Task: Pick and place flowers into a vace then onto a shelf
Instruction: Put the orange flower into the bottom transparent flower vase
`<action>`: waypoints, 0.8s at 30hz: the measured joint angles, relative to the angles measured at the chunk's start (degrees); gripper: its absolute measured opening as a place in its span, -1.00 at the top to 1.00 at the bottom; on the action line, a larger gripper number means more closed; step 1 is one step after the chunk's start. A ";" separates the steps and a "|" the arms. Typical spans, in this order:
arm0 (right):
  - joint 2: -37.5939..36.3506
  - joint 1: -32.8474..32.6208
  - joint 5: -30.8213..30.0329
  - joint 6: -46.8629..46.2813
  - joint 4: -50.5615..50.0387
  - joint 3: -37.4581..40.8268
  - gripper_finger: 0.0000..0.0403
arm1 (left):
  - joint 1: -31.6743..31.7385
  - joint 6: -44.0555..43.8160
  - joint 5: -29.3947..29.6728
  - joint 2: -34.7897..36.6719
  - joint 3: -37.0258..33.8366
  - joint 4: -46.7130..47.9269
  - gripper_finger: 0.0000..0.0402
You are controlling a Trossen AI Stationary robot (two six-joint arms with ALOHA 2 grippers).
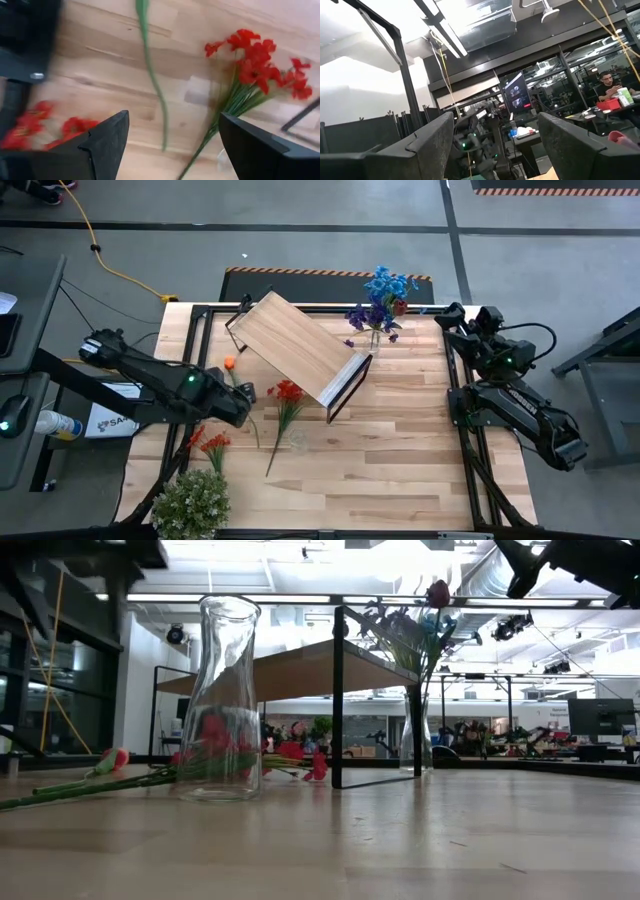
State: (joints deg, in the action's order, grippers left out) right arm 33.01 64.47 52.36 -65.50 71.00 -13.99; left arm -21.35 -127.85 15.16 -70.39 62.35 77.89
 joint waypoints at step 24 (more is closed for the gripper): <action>-0.02 0.02 4.59 -6.60 -0.09 -0.16 -0.39 | 16.84 9.14 -10.58 -9.61 -13.06 -12.22 -0.68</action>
State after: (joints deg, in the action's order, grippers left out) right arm 32.99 64.49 56.95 -72.10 70.91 -14.16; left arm -4.51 -118.72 4.58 -80.01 49.29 65.67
